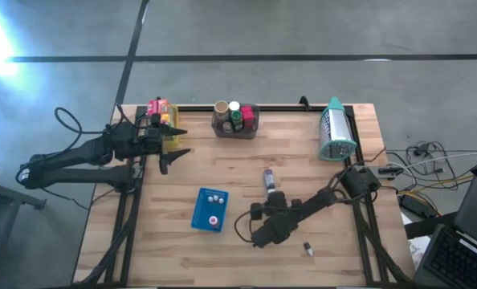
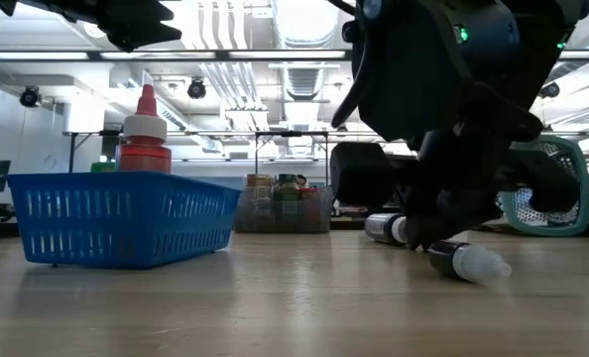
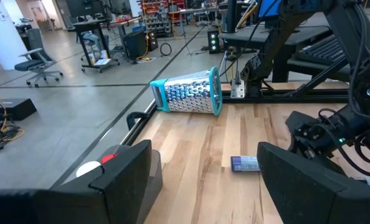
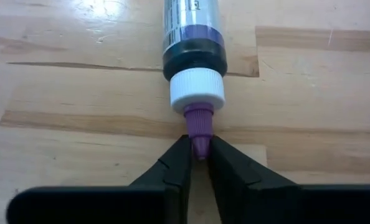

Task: Pick & Place Kitchen Items
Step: Put the large purple food coloring bottle into the blue bin

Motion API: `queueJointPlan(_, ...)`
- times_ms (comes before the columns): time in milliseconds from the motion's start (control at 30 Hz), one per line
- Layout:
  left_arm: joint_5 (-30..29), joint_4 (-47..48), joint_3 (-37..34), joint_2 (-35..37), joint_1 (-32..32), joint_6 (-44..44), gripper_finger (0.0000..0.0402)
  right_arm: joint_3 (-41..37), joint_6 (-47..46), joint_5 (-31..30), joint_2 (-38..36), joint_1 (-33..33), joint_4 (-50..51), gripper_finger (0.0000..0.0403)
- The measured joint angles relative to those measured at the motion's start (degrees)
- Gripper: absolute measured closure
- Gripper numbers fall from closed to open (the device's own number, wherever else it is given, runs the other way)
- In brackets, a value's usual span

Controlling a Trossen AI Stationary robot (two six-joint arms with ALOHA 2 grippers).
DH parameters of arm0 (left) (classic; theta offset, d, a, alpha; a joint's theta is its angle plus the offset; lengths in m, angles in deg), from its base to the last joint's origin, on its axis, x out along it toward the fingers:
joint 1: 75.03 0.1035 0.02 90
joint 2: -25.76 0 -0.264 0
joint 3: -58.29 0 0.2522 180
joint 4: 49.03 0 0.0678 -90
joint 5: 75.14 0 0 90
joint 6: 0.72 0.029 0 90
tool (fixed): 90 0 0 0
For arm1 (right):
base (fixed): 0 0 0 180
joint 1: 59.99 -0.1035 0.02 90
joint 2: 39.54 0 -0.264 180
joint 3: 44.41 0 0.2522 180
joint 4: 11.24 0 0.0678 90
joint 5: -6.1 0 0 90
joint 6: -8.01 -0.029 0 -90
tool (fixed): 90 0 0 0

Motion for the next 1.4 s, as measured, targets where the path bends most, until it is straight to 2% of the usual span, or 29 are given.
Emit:
queueJointPlan(433,0.00,0.00,0.00,0.02,0.00,0.00,0.0106,1.48,0.30,2.66,-1.82,-0.06,0.29,0.0209)
queueJointPlan(667,0.00,0.00,0.00,0.01,0.00,-0.01,0.0106,2.49,2.63,3.15,-1.84,0.56,0.88,0.0156)
queueJointPlan(833,0.00,0.00,0.00,0.01,0.00,0.00,0.0106,2.51,4.78,3.59,-1.84,1.51,1.04,0.0146)
queueJointPlan(1133,0.00,0.00,0.00,0.01,0.00,-0.01,0.0106,2.51,8.95,3.88,-1.84,2.07,1.28,0.0158)
queueJointPlan(1400,0.00,0.00,0.00,0.02,-0.01,0.00,0.0106,2.51,14.19,3.44,-1.92,4.36,1.29,0.0147)
